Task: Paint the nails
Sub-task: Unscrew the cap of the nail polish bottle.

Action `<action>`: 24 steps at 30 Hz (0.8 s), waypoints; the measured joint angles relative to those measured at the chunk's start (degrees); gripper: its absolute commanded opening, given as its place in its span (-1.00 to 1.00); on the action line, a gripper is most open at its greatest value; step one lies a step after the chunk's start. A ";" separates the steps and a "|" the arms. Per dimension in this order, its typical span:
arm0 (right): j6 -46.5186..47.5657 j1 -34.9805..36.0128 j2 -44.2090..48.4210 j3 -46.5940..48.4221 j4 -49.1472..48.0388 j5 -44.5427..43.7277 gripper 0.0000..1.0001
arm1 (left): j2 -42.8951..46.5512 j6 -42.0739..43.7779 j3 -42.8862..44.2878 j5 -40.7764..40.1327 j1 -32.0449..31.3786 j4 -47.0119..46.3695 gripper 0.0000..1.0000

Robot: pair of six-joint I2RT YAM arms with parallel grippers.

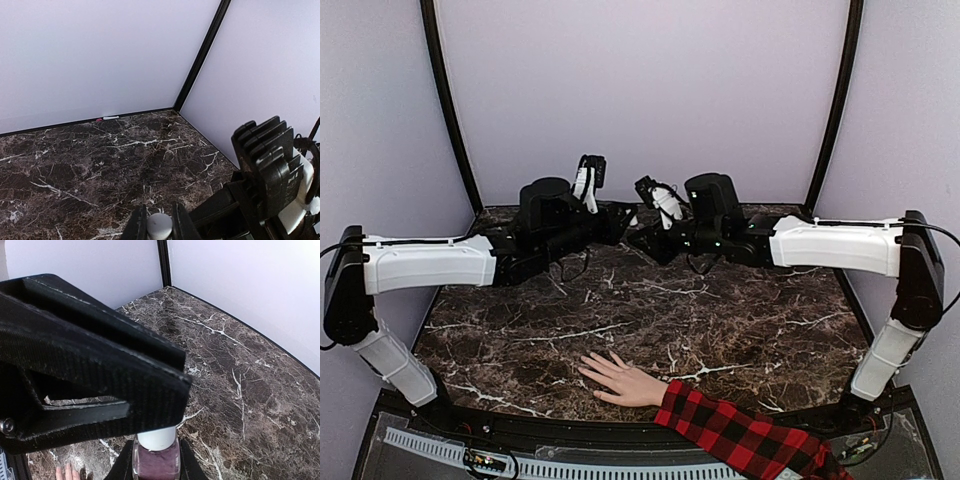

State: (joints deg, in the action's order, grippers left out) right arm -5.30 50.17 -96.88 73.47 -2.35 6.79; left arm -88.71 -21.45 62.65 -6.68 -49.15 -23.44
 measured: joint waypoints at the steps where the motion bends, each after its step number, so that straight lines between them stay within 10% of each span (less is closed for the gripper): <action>1: -0.02 0.09 0.00 0.00 0.04 -0.20 -0.99 | 0.00 -0.17 0.00 -0.33 -0.11 0.11 -1.00; 12: 0.44 0.07 1.03 -1.79 -1.09 4.07 -0.99 | 6.38 4.09 -2.99 3.98 0.39 3.45 0.32; 24: 4.50 0.04 8.74 -7.32 -1.01 23.63 -0.99 | 17.25 11.78 -6.88 26.82 5.68 3.82 0.47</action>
State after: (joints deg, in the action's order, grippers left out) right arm -0.80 50.22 -88.14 66.15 -3.36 30.41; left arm -71.46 -9.67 55.77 20.14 -43.46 -19.62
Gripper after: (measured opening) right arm 0.205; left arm 0.737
